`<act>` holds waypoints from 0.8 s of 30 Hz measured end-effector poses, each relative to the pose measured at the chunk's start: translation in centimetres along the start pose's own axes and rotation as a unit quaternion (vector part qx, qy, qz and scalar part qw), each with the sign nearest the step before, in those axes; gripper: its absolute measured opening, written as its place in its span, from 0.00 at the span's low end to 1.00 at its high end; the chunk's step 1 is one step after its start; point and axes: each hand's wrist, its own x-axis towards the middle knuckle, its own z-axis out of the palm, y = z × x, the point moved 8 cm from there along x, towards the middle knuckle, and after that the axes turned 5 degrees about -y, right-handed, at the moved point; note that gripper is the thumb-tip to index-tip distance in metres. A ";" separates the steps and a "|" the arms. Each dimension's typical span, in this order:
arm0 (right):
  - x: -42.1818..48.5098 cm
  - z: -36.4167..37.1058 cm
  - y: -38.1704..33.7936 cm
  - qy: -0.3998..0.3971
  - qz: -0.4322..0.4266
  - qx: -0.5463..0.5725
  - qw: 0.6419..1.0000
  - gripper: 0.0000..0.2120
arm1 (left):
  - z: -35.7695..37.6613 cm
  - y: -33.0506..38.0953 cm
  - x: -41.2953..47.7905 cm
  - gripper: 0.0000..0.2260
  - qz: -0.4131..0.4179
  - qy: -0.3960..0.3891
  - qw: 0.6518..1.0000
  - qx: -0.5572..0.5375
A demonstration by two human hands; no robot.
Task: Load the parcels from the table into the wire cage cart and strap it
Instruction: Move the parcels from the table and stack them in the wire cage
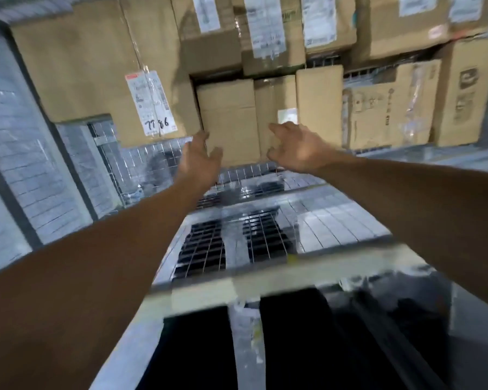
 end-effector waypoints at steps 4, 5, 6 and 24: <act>-10.9 -4.4 -2.3 0.028 0.046 0.078 0.995 0.34 | -3.6 6.7 -8.2 0.21 0.102 -0.061 0.991 0.062; -14.1 -5.7 -2.9 0.078 0.043 0.118 0.989 0.33 | -4.4 8.5 -10.5 0.21 0.129 -0.069 0.987 0.072; -17.7 -6.9 -3.3 0.140 0.036 0.155 0.977 0.31 | -5.1 10.4 -12.8 0.21 0.156 -0.071 0.982 0.078; -69.0 8.7 11.3 0.561 0.332 0.512 0.560 0.29 | 18.7 33.6 -53.8 0.25 0.536 -0.261 0.747 0.294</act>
